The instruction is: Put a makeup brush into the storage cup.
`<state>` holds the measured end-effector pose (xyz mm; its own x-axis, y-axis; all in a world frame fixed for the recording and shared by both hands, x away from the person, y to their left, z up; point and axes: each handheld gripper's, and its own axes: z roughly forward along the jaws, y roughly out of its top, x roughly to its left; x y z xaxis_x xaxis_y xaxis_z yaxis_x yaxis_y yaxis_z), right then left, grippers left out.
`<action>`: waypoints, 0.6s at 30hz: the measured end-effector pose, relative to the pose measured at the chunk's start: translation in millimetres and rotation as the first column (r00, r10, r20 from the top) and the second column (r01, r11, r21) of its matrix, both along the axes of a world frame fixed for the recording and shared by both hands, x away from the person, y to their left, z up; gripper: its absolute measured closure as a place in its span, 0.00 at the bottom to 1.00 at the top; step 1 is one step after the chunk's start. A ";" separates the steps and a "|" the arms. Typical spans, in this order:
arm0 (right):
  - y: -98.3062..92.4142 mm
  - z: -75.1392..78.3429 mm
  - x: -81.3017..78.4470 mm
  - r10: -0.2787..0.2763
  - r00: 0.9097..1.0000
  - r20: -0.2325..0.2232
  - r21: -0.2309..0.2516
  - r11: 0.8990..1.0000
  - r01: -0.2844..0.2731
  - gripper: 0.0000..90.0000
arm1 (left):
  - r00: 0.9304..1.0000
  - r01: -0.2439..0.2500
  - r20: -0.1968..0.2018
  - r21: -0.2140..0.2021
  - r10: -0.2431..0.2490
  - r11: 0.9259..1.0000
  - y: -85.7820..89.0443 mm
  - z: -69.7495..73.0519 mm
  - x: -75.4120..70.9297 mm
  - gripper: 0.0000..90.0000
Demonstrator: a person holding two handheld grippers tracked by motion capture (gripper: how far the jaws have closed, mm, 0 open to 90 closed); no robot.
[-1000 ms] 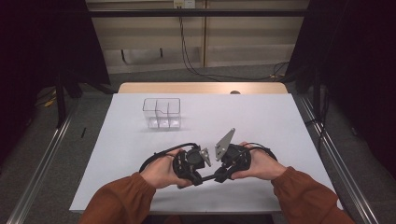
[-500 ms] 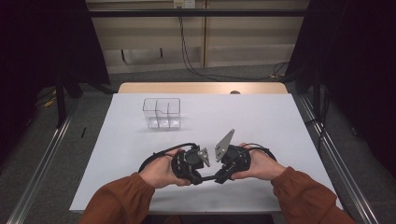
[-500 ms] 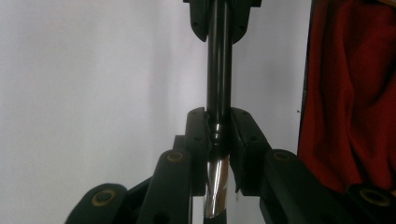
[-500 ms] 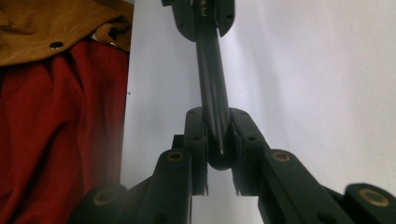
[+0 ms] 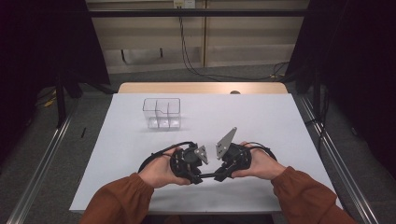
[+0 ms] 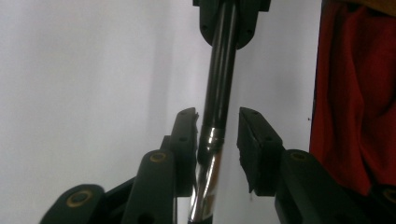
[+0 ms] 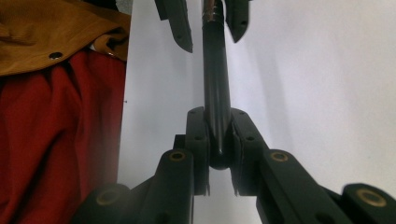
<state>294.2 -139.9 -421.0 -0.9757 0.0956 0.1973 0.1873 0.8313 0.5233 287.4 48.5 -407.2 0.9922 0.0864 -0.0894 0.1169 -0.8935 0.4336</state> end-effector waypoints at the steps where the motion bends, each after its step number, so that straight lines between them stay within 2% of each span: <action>1: -0.3 0.4 0.1 -0.001 1.000 0.003 0.001 1.000 0.001 0.89 | 1.000 -0.004 0.002 -0.007 0.004 1.000 1.1 -0.5 0.7 0.70; 6: -2.0 0.7 -0.6 -0.008 1.000 0.002 -0.008 1.000 0.008 0.89 | 0.997 -0.071 0.003 -0.078 0.071 0.994 9.5 -7.5 1.0 0.56; 9: -3.9 1.6 0.1 -0.019 1.000 0.002 -0.006 1.000 0.019 0.89 | 0.996 -0.089 0.005 -0.123 0.090 0.988 14.9 -9.9 0.2 0.50; 10: -4.5 2.1 0.0 -0.023 1.000 0.006 -0.006 1.000 0.023 0.89 | 0.995 -0.094 0.009 -0.139 0.096 0.986 16.8 -9.9 -0.3 0.50; 11: -4.7 1.6 1.0 -0.028 0.999 0.024 0.014 1.000 0.027 0.89 | 0.995 -0.097 0.019 -0.155 0.101 0.983 18.6 -9.7 -1.0 0.50; 12: -5.5 2.5 0.6 -0.030 0.999 0.009 0.001 1.000 0.030 0.89 | 0.994 -0.100 0.021 -0.171 0.105 0.980 20.5 -9.0 -1.1 0.49; 13: -5.9 2.4 0.6 -0.037 0.999 0.016 0.004 0.999 0.037 0.89 | 0.993 -0.110 0.022 -0.189 0.116 0.976 22.5 -8.7 -1.1 0.47; 18: -9.2 -0.3 1.1 -0.055 0.998 0.019 0.011 0.998 0.055 0.89 | 0.984 -0.154 0.050 -0.240 0.171 0.958 31.5 -7.6 -0.8 0.33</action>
